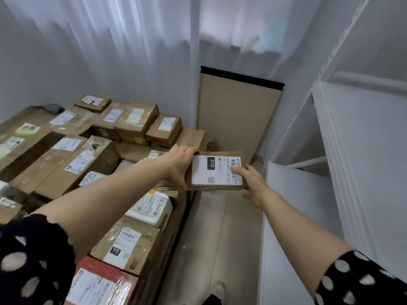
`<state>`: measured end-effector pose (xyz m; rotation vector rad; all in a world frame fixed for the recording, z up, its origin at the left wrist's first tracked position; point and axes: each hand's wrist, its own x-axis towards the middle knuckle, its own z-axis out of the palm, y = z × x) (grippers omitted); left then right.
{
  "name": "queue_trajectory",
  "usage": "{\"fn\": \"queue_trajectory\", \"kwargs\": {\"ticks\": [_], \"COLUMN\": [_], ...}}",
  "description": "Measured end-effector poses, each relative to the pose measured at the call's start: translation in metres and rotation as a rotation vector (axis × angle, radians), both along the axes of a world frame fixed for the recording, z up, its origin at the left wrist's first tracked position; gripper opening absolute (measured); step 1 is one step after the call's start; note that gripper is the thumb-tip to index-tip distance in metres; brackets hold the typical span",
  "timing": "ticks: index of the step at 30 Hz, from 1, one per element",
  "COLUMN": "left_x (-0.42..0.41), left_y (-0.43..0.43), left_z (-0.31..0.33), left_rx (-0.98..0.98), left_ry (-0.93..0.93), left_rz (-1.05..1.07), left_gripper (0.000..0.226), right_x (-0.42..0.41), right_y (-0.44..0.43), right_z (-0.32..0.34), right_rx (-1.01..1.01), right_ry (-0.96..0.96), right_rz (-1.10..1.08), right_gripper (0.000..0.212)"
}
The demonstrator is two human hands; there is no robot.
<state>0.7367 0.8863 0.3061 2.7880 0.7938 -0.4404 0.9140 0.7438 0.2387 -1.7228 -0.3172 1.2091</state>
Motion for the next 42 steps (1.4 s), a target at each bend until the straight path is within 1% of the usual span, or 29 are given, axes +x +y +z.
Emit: {"fn": "queue_trajectory", "kwargs": {"ticks": [2, 3, 4, 7, 9, 10, 11, 13, 14, 15, 16, 17, 18, 20, 21, 23, 25, 27, 32, 36, 39, 42], "left_x": [0.018, 0.026, 0.033, 0.051, 0.061, 0.065, 0.070, 0.078, 0.081, 0.082, 0.081, 0.081, 0.080, 0.079, 0.079, 0.078, 0.077, 0.075, 0.069, 0.063, 0.060, 0.059], "left_y": [0.017, 0.026, 0.036, 0.076, 0.111, 0.129, 0.148, 0.186, 0.202, 0.218, 0.233, 0.246, 0.257, 0.277, 0.286, 0.304, 0.320, 0.332, 0.347, 0.352, 0.355, 0.357], "left_z": [-0.004, -0.006, -0.008, -0.016, -0.026, -0.032, -0.040, -0.053, -0.059, -0.066, -0.075, -0.085, -0.094, -0.111, -0.121, -0.138, -0.156, -0.179, -0.233, -0.269, -0.287, -0.299], "left_rx": [-0.005, -0.005, -0.004, 0.001, 0.024, 0.022, -0.012, -0.157, -0.269, -0.392, -0.489, -0.542, -0.554, -0.541, -0.541, -0.521, -0.492, -0.472, -0.490, -0.521, -0.522, -0.512], "left_ry": [0.017, 0.025, 0.033, 0.018, -0.001, -0.017, -0.045, -0.160, -0.232, -0.300, -0.377, -0.432, -0.451, -0.451, -0.449, -0.464, -0.455, -0.425, -0.396, -0.373, -0.322, -0.280], "left_rz": [-0.007, -0.013, -0.018, -0.028, -0.002, 0.057, 0.168, 0.503, 0.670, 0.811, 0.914, 0.996, 1.044, 1.102, 1.129, 1.187, 1.222, 1.259, 1.372, 1.415, 1.442, 1.435], "left_gripper": [0.115, 0.115, 0.115, 0.116, 0.116, 0.116, 0.118, 0.116, 0.108, 0.093, 0.071, 0.048, 0.031, 0.032, 0.038, 0.050, 0.054, 0.054, 0.054, 0.053, 0.056, 0.055], "right_x": [0.017, 0.025, 0.032, 0.052, 0.065, 0.071, 0.075, 0.086, 0.090, 0.092, 0.093, 0.094, 0.095, 0.095, 0.094, 0.092, 0.091, 0.088, 0.080, 0.079, 0.077, 0.075], "right_y": [0.024, 0.034, 0.043, 0.075, 0.104, 0.119, 0.134, 0.167, 0.183, 0.199, 0.213, 0.228, 0.241, 0.264, 0.275, 0.293, 0.310, 0.324, 0.344, 0.353, 0.357, 0.360], "right_z": [-0.007, -0.012, -0.017, -0.029, -0.038, -0.042, -0.046, -0.053, -0.057, -0.061, -0.065, -0.070, -0.075, -0.087, -0.094, -0.108, -0.125, -0.143, -0.184, -0.214, -0.229, -0.240], "right_rx": [-0.004, -0.016, -0.021, -0.010, 0.003, 0.004, 0.003, -0.003, -0.020, -0.042, -0.056, -0.065, -0.072, -0.096, -0.104, -0.098, -0.102, -0.130, -0.210, -0.257, -0.302, -0.330], "right_ry": [0.064, 0.083, 0.096, 0.152, 0.177, 0.178, 0.179, 0.175, 0.179, 0.179, 0.184, 0.194, 0.209, 0.230, 0.235, 0.254, 0.284, 0.325, 0.394, 0.439, 0.444, 0.423], "right_rz": [0.004, 0.003, 0.019, 0.061, 0.020, -0.013, -0.040, -0.068, -0.075, -0.078, -0.083, -0.092, -0.100, -0.101, -0.091, -0.075, -0.064, -0.051, -0.029, -0.022, 0.039, 0.068], "right_gripper": [0.029, 0.026, 0.028, 0.048, 0.044, 0.040, 0.038, 0.047, 0.056, 0.062, 0.065, 0.066, 0.069, 0.073, 0.070, 0.057, 0.053, 0.054, 0.044, 0.044, 0.040, 0.041]}}
